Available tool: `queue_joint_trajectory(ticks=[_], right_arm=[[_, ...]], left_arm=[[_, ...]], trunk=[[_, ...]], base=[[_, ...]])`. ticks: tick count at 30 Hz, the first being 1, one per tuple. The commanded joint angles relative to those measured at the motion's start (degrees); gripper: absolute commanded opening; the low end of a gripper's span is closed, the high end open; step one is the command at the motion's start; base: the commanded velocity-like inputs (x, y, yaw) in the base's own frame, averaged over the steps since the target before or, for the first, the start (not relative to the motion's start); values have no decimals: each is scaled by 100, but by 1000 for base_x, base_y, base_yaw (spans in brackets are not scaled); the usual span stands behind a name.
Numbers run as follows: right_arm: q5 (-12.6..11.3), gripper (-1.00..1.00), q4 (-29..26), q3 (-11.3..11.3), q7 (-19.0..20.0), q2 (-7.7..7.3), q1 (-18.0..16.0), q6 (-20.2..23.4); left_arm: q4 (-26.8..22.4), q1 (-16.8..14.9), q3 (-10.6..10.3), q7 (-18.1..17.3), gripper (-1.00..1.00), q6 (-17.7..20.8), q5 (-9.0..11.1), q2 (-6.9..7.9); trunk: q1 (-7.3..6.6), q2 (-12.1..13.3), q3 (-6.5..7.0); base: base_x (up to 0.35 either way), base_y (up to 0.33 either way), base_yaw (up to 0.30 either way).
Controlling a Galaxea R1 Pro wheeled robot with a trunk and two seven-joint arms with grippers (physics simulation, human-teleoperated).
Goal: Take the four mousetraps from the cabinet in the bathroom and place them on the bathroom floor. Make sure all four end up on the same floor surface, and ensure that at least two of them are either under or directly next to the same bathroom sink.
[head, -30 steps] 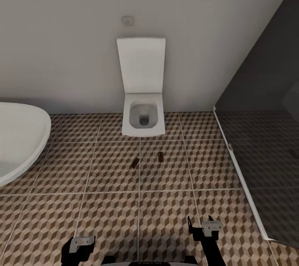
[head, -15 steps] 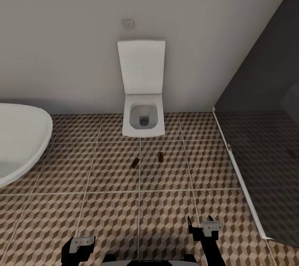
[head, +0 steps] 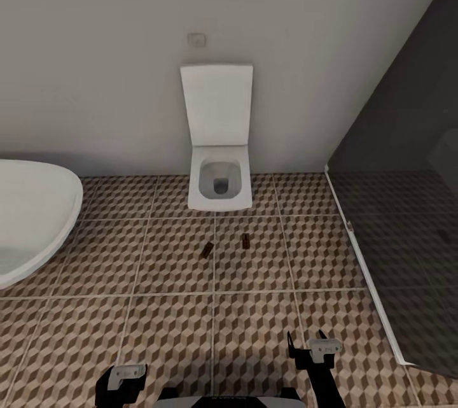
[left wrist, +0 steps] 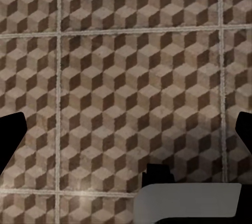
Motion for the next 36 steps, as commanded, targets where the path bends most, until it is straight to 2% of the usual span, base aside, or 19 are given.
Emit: queue_joint_trajectory(ticks=[1, 30, 36], right_arm=[[-34, 100, 5, 50, -26, 2, -3, -14], [-34, 100, 5, 46, -26, -2, -3, -14], [-32, 100, 5, 42, -25, -52, -3, -17]], left_arm=[[0, -2, -49, 42, 100, -16, 17, 0], [4, -2, -44, 42, 100, -19, 17, 1], [4, -2, -44, 42, 100, -19, 17, 4]], trunk=[[-22, 38, 15], [-659, 1201, 536], [-790, 1442, 643]], base=[[0, 0, 0], [0, 0, 0], [0, 0, 0]])
